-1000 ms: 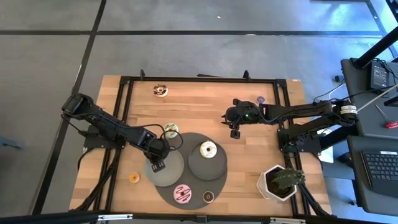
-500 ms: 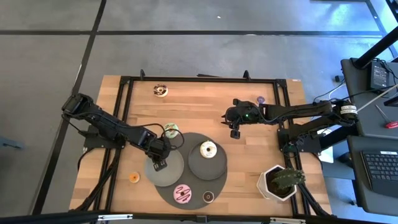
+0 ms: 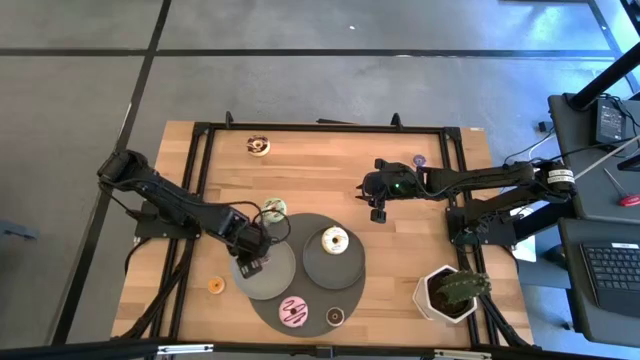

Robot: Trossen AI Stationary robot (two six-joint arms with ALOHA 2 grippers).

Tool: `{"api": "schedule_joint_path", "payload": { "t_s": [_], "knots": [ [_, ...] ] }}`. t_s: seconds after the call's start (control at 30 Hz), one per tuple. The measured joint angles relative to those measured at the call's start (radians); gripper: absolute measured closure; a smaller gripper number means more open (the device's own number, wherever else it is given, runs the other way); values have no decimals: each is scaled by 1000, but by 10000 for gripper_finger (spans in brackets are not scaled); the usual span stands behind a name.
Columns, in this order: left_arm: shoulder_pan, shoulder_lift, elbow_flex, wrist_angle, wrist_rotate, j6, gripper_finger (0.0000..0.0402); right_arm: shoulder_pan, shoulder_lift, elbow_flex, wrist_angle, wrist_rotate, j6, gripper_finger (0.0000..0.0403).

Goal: Pick & Place donuts
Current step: Put the small orange donut on the gray plate

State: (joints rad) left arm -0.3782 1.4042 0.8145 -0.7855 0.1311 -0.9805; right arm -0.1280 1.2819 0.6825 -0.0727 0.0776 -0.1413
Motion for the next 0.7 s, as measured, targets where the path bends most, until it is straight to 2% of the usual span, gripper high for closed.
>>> {"api": "schedule_joint_path", "payload": {
  "t_s": [0.17,0.33,0.5,0.7],
  "knots": [
    [-128,-28,5,-62,-7,-220,294,0,0,0,-9,0,1,271],
    [-293,-32,5,-69,-103,-392,292,0,0,-1,-10,0,1,271],
    [-419,-32,5,-79,-111,-605,296,0,0,-1,-8,0,1,271],
    [-522,-32,5,-79,-113,-754,294,0,0,-1,-1,0,3,271]
  ]
}}
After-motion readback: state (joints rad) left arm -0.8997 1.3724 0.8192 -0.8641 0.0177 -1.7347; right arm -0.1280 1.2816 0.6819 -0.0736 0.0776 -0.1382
